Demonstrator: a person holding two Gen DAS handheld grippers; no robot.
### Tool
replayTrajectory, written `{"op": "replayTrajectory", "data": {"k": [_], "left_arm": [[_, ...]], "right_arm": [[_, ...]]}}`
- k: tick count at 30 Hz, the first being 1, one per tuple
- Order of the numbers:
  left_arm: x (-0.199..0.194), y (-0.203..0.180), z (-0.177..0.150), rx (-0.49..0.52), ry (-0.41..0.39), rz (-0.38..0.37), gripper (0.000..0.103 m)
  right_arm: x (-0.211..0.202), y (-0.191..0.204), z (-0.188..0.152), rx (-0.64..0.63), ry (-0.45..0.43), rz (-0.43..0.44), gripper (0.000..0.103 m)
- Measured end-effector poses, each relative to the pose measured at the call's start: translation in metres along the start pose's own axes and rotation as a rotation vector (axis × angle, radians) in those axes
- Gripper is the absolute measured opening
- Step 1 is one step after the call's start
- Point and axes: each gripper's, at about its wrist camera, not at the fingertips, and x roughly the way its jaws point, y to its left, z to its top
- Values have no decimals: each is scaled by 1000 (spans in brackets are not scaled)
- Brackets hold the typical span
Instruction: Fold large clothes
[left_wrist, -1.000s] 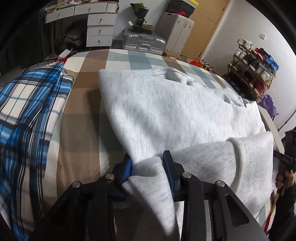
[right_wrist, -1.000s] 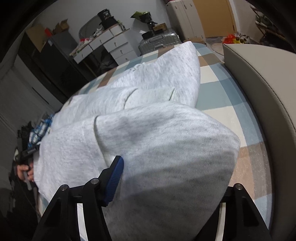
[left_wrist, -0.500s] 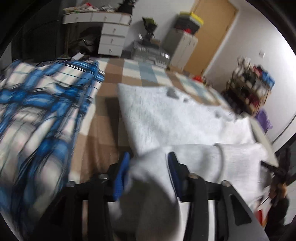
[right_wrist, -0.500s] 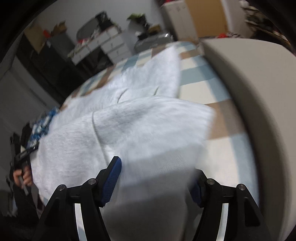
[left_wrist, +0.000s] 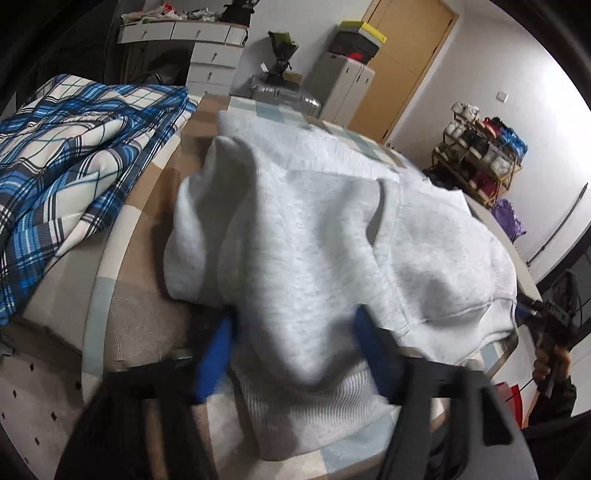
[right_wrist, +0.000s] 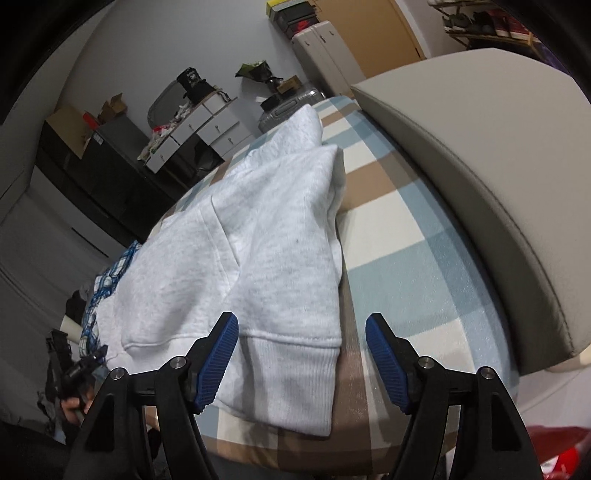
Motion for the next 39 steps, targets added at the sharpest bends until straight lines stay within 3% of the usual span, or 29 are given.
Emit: {"op": "replayTrajectory", "data": {"k": [1,3,6,7,9,10,16,21,24,26,28,31,33,35,36,37,38,39], "left_arm": [[-1,1,1,2,-3,9,18],[-2,2,7,4,-19,8,8],[-11,5,6,0,-39,-20,5],[-13,4,6,3,-49,-28,4],[-19,2,7,9,-71,-48,3],[-23,-1,4,9,-80,-58,3],[-51,-7,26,20,-170,-152,2],[-64,-11,83,38,-264,-217,2],[-54,-8,125,48,-288,-192,2],[-35,4,149,15,-262,-185,2],[-5,15,162,6,-218,-127,2],[64,41,155,-76,-56,-45,3],[98,59,138,-140,59,-9,14],[92,69,116,-183,27,-72,18],[79,70,107,-182,-6,-77,30],[68,71,101,-180,-23,-64,44],[54,71,92,-181,-37,-45,49],[38,72,82,-174,-58,-38,55]], "right_arm": [[1,0,0,-2,0,-2,72],[2,1,-3,3,-3,3,72],[9,6,-4,-3,0,31,70],[12,11,-4,-22,-3,38,63],[11,23,-4,-93,-18,44,32],[7,30,-4,-120,-28,34,10],[-45,57,22,-157,-204,144,8],[-60,73,86,-99,-309,207,8],[-47,77,126,-41,-340,198,8],[-24,77,153,-10,-344,153,8],[4,74,166,-6,-330,97,8],[58,59,166,-4,-215,2,10],[92,42,158,32,-88,-46,16],[104,23,141,104,13,-6,24],[100,20,137,107,12,9,26],[87,18,131,99,-15,16,37],[72,15,123,84,-52,15,54],[53,11,113,67,-103,1,63]]}}
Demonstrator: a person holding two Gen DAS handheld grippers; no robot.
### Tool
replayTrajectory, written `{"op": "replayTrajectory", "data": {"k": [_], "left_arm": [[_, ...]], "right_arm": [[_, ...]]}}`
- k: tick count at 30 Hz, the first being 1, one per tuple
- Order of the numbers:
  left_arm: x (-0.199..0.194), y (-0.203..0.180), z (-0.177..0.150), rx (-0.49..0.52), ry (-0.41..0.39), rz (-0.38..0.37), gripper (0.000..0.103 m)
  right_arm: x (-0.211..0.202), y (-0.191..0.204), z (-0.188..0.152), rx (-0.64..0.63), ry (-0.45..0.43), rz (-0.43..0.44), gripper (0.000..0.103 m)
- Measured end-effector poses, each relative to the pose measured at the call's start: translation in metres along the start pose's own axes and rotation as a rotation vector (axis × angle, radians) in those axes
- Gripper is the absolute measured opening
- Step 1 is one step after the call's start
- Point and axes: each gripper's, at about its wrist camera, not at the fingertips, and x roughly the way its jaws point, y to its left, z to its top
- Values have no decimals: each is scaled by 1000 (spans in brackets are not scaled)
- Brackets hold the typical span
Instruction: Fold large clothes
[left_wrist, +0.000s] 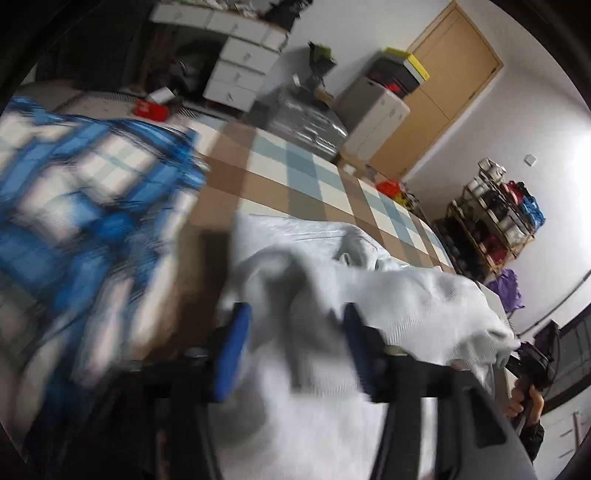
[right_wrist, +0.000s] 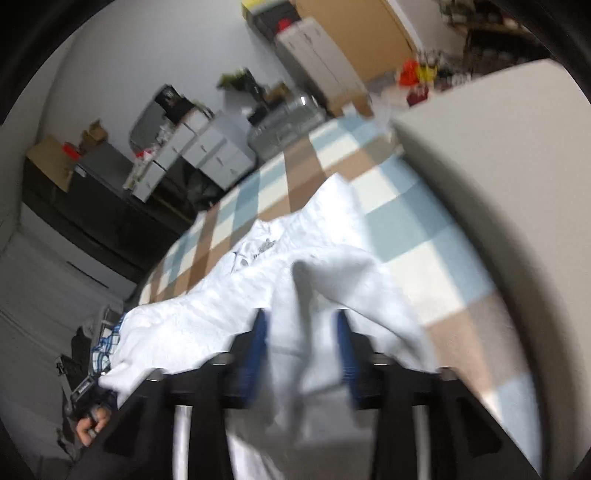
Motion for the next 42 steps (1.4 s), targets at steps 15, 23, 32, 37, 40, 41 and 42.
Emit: {"op": "replayTrajectory", "data": {"k": [15,23,32,37,40,41,42], "left_arm": [[3,-27,-74,276,48,152,15],[-36,-18,-106,317,82,180,3],[-46,-38,-78,297,50,158,6],[-57,-43,-45,194,-70,-9,75],[-34,-52,-36,239,-49,-9,75],[-19,-52,-31,229,-23,-3,75],[-5,-52,-27,202,9,5,75]], "right_arm": [[2,6,-67,-130,118,-96,42],[-40,-5,-91,-133,113,-130,18],[-50,-2,-86,-108,68,-200,31],[-72,10,-72,-65,-31,-78,60],[-67,20,-64,-70,-34,-1,67],[-61,22,-61,-60,-20,22,69],[-58,23,-60,-52,-10,32,69]]}}
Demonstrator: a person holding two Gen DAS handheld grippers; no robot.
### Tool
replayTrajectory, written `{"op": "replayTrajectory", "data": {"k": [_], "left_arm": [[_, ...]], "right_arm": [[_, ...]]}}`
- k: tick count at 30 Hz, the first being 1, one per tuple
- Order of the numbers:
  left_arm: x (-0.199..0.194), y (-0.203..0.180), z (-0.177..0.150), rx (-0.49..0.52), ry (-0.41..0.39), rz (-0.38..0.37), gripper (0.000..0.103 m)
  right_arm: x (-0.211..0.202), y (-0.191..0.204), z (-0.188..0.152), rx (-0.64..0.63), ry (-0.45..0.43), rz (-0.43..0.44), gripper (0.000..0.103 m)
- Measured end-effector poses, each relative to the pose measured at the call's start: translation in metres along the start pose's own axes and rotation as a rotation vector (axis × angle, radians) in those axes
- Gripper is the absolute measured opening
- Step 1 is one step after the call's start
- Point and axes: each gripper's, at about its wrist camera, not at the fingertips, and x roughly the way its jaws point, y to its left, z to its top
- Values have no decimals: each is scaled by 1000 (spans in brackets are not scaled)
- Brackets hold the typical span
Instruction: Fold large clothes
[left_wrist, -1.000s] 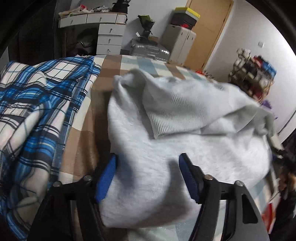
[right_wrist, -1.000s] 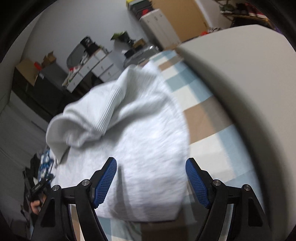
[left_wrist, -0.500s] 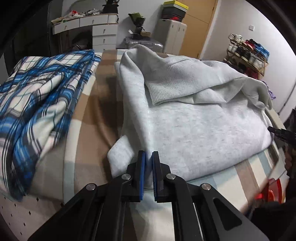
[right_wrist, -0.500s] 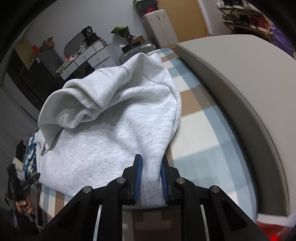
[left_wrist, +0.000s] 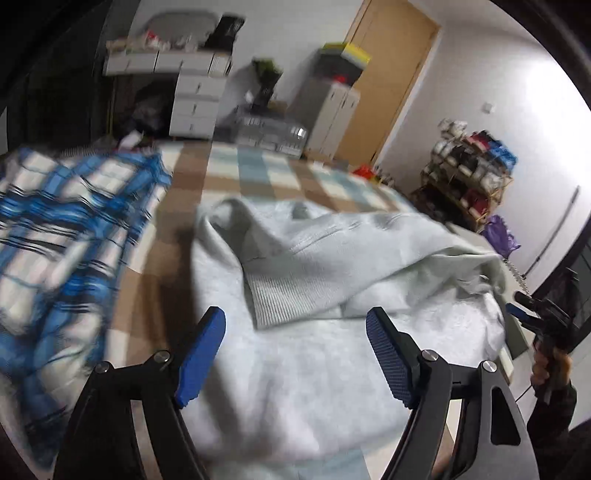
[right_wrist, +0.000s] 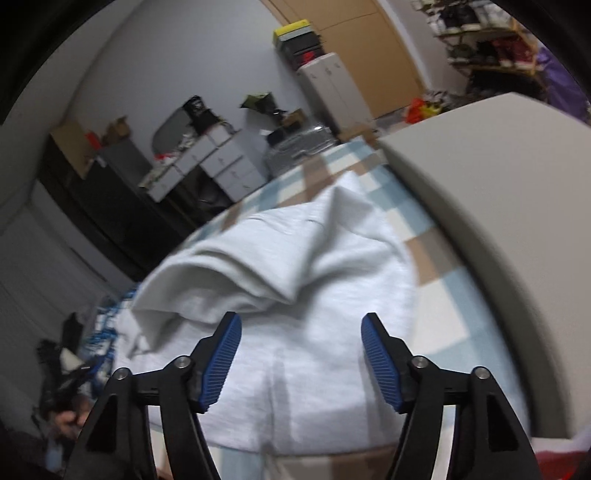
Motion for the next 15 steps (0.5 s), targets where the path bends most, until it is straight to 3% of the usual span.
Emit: {"op": "replayTrajectory", "data": {"k": [3,5,8,10,11,12,13,15], "left_arm": [[22,-3,-4,-29,76,21,75],[34,-9,-5,15,104,63,75],[39,-11,-13,44,111,82,75],[37,-10,-14,33,70,65,71],[34,-10,-14,19,45,51,64],[33,-10,-14,13,28,40,44],[32,-11,-14,21,20,45,30],[28,-15,-13,63,-5,67,12]], "right_arm": [[13,1,0,18,30,15,69],[18,1,-3,18,48,19,69],[25,-3,-8,27,69,18,70],[30,-9,-8,46,78,30,71],[30,-11,-8,53,79,32,71],[30,-12,-6,55,78,36,71],[33,-12,-3,58,75,40,71],[38,-13,4,75,65,57,72]]}}
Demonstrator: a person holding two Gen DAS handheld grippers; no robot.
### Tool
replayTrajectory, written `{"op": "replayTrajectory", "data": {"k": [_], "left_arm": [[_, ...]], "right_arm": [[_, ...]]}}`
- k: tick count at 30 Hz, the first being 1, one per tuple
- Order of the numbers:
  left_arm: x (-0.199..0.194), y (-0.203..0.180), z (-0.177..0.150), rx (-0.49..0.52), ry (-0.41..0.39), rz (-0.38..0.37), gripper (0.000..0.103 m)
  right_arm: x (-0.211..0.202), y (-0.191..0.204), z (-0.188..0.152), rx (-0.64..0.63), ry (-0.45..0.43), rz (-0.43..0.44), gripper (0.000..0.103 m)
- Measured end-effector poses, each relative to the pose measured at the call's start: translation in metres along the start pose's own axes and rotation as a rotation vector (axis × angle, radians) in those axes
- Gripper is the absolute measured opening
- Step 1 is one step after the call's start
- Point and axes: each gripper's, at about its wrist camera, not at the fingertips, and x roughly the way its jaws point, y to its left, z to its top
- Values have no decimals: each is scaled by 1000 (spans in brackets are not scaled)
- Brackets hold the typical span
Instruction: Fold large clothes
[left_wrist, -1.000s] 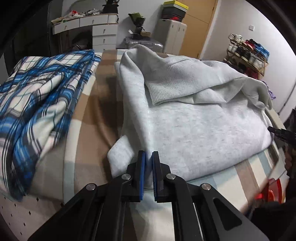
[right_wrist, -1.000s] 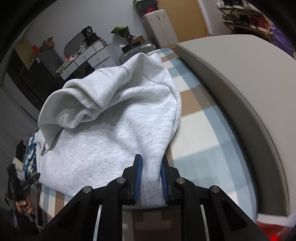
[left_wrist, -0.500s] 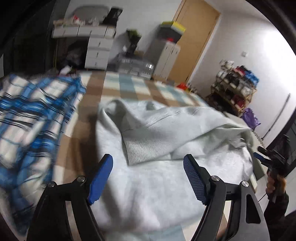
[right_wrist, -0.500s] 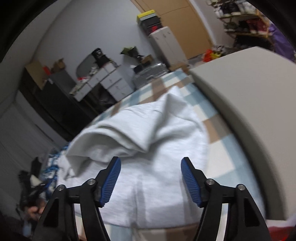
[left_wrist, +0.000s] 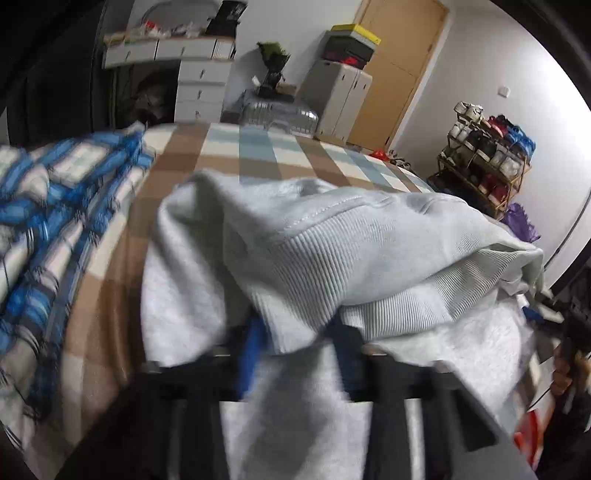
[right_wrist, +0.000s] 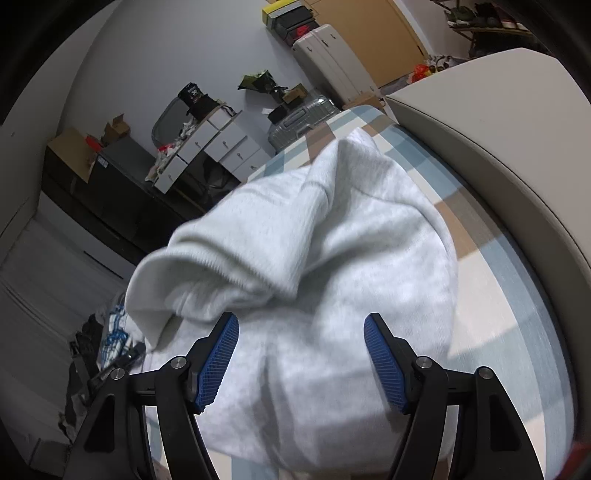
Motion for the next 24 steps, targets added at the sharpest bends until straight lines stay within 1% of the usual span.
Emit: {"op": "replayTrajectory", "data": {"k": [1,2,3,4,6,7,8,10,11,12,13,14,15,16,17,18,19,21,22,24], "left_arm": [[-1,-2,3,15,-6,-3,9],[-3,-4,6,22,-19,-9,8],[-6,-5,11,27,-33,-20,7],[-8,-4,16,28,-44,-37,7],[-13,-2,31,22,-62,-82,7],[-14,0,39,12,-66,-103,7],[-12,4,50,-10,-67,-124,7],[-5,21,81,-109,-69,-158,9],[-1,28,89,-154,-71,-181,9],[7,37,99,-201,-67,-217,11],[16,47,108,-243,-51,-217,14],[24,58,114,-294,-39,-186,19],[28,67,114,-333,-35,-163,30],[28,72,112,-351,-37,-144,35],[25,76,109,-352,-49,-131,36],[22,76,104,-329,-53,-127,39],[18,74,100,-306,-51,-129,47],[11,66,92,-251,-56,-139,60],[10,62,90,-223,-60,-143,61],[13,50,92,-152,-35,-127,61]], "right_arm": [[2,0,4,11,-9,11,70],[3,0,8,24,-21,28,56],[3,1,14,31,-29,70,40],[2,4,20,34,-40,110,18],[-1,12,38,39,-73,146,18],[2,15,48,48,-71,154,18],[7,15,62,71,-69,157,22],[20,11,86,127,-81,151,22],[29,6,100,161,-78,129,30],[39,-1,111,189,-57,80,40],[46,-5,116,209,-41,20,64],[49,-9,120,224,-34,-51,66],[48,-8,120,209,-37,-71,66],[46,-5,118,178,-40,-73,67],[40,-1,115,130,-53,-76,67],[35,0,111,86,-66,-94,67],[30,3,108,41,-73,-117,69],[22,7,107,-28,-99,-158,71],[20,7,108,-47,-106,-165,73],[17,7,113,-45,-113,-161,73]]}}
